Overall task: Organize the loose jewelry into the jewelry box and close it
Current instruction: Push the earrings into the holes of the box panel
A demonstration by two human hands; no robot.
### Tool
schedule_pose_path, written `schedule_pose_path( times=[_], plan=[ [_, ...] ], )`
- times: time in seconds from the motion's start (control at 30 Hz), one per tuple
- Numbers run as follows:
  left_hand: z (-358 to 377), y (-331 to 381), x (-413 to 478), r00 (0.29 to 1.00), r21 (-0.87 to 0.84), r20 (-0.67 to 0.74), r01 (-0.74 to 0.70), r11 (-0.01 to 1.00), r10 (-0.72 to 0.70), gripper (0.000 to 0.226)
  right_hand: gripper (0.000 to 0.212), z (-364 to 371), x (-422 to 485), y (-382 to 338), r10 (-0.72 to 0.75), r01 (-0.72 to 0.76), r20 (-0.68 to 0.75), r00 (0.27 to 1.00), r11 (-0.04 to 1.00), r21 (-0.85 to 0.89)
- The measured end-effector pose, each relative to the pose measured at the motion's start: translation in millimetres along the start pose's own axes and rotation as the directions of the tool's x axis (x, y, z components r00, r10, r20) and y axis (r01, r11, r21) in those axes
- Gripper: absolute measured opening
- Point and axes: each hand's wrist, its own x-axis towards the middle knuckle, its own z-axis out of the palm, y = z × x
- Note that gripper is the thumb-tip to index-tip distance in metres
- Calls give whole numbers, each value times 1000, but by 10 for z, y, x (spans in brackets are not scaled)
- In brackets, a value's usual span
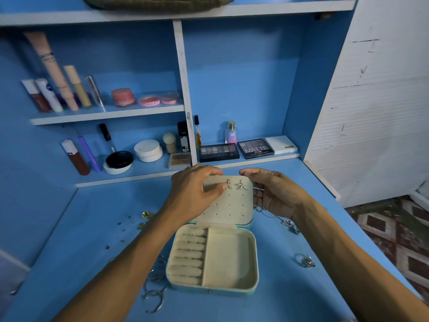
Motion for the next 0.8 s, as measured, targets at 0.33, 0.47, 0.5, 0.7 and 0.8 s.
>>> schedule_pose_path(
  times=[0.33,0.47,0.5,0.7,0.8],
  plan=[
    [-15,14,-128,996,-15,-48,-81,997,80,35,13,4,-45,-16,76,-74,90,993,997,-34],
    [-25,54,-332,972,40,-153,-176,984,180,27,15,-2,-125,30,28,-2,189,982,991,-136],
    [-21,70,-393,960,76,-180,-203,976,213,25,17,-2,-159,42,2,35,207,978,984,-177],
    [14,51,-782,840,326,-286,-368,871,462,19,13,75,-433,143,-172,287,285,943,854,-435],
    [49,5,-962,788,377,-282,-434,818,547,14,12,118,-576,225,-217,363,321,922,774,-519]
  ],
)
